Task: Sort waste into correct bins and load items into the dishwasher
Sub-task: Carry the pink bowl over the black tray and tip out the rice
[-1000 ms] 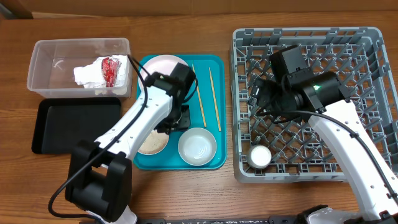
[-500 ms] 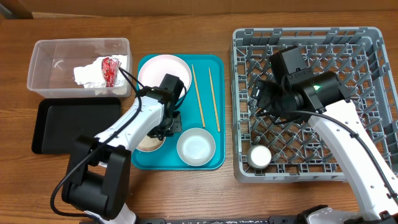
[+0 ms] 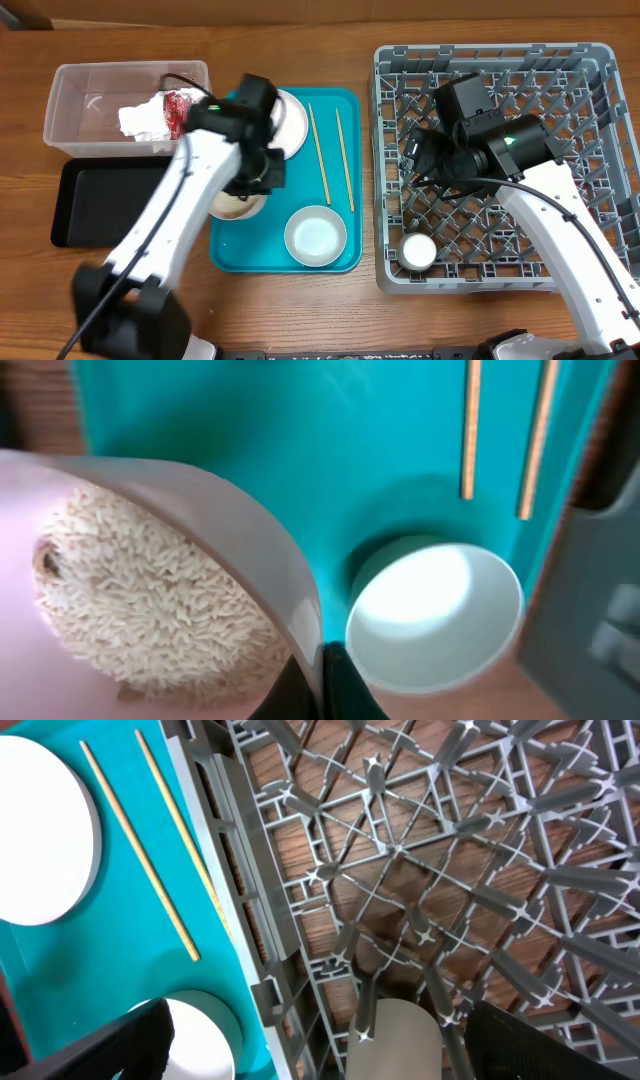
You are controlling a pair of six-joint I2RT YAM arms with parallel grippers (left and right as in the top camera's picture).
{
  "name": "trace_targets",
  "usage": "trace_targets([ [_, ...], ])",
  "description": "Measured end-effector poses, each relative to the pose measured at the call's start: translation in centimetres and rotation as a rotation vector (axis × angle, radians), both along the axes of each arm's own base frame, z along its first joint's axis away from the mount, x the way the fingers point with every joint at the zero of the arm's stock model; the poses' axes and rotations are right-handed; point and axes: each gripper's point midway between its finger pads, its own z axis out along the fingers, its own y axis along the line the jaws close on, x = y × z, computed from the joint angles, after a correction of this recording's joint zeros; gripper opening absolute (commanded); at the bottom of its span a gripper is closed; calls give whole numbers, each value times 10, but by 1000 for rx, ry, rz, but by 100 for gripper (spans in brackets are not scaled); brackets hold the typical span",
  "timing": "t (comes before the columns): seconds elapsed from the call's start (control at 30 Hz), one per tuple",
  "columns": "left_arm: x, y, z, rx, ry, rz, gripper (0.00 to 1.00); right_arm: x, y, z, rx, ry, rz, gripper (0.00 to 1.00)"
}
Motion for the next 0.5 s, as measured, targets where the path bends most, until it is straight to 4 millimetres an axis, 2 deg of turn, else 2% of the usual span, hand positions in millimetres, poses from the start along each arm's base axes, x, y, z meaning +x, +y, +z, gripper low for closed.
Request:
trace_targets([
  [0.07, -3, 23, 19, -29, -31, 46, 4, 1, 0, 0, 1, -2, 0, 95],
  [0.1, -4, 48, 34, -50, -68, 101, 4, 2, 1, 1, 2, -7, 0, 95],
  [0.2, -2, 75, 43, -117, -93, 145, 4, 4, 1, 1, 6, -16, 0, 95],
  [0.33, 3, 114, 41, -221, -132, 222, 4, 4, 1, 2, 6, -17, 0, 95],
  [0.4, 1, 134, 31, -290, -152, 268, 4, 4, 2, 2, 7, -18, 0, 95],
  [0.5, -2, 149, 20, -362, -173, 311, 4, 5, 2, 2, 8, -20, 0, 95],
])
